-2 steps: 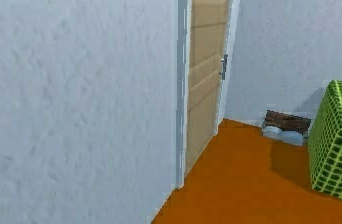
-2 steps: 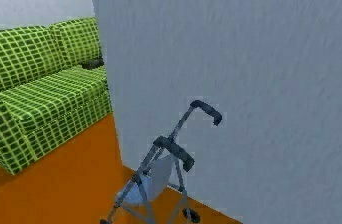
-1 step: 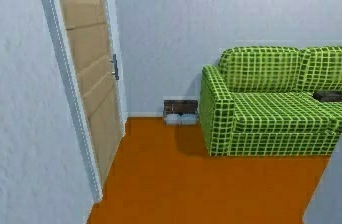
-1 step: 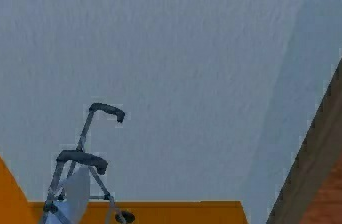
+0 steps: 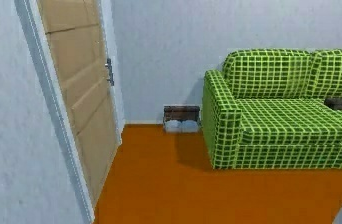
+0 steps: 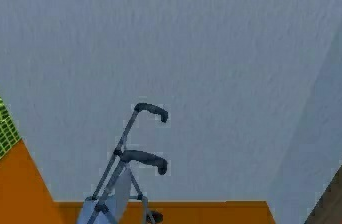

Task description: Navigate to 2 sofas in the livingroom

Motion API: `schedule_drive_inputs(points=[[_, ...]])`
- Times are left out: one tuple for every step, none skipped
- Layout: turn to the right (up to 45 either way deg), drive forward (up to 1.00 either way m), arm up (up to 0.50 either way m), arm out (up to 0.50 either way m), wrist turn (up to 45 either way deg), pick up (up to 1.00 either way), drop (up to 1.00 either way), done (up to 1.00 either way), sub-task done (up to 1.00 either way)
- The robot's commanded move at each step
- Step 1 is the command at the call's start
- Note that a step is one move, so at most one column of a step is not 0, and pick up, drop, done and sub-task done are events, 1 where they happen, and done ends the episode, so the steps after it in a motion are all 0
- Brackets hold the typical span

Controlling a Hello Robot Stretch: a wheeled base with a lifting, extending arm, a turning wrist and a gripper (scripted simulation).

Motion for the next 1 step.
schedule_drive_inputs(points=[[12.0,0.0,0.0,0.0,0.0,0.0,0.0,0.0,0.0]])
